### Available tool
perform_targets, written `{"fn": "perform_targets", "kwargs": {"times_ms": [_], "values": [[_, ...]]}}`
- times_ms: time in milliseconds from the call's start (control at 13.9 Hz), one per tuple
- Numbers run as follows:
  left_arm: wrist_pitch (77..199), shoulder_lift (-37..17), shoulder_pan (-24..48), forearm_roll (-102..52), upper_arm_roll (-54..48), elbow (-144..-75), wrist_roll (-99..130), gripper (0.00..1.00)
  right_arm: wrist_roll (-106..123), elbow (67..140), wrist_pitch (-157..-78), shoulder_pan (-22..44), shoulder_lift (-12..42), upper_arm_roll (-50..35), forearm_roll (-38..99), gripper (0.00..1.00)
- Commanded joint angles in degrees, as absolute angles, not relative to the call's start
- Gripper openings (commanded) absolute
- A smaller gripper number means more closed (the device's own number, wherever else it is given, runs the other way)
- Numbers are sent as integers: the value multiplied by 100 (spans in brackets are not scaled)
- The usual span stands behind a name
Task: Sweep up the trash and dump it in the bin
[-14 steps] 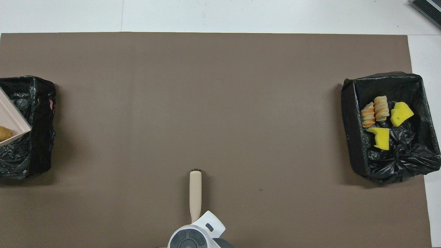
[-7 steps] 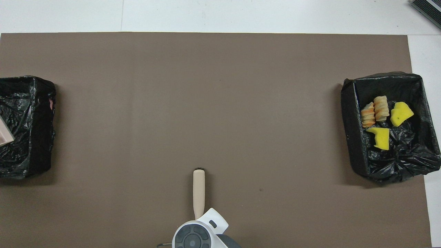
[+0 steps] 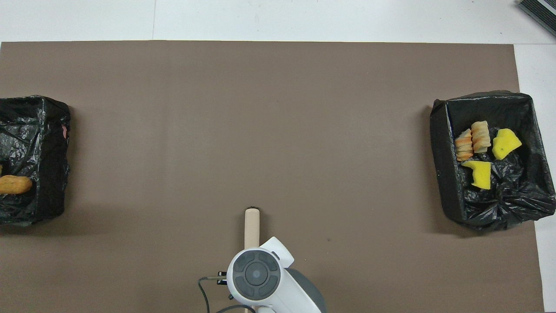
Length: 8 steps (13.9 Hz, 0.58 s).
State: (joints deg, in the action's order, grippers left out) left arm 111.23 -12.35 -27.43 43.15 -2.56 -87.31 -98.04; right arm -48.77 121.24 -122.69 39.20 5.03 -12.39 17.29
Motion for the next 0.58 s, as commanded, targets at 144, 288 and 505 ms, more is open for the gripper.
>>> {"fn": "perform_targets", "kwargs": {"times_ms": [144, 288, 505], "values": [[11477, -1292, -2444, 4692, -185, -8604, -9958, 0, -4755, 12111, -11385, 2806, -516, -1239, 1626, 87], [11724, -1301, -2330, 5174, -193, -8604, -9949, 0, -4633, 12085, -10673, 2210, -877, -1213, 1565, 98], [11699, -1275, -2232, 5528, -185, -8622, -9941, 0, -3704, 12024, -10205, 1251, -1396, -1204, 1415, 100]]}}
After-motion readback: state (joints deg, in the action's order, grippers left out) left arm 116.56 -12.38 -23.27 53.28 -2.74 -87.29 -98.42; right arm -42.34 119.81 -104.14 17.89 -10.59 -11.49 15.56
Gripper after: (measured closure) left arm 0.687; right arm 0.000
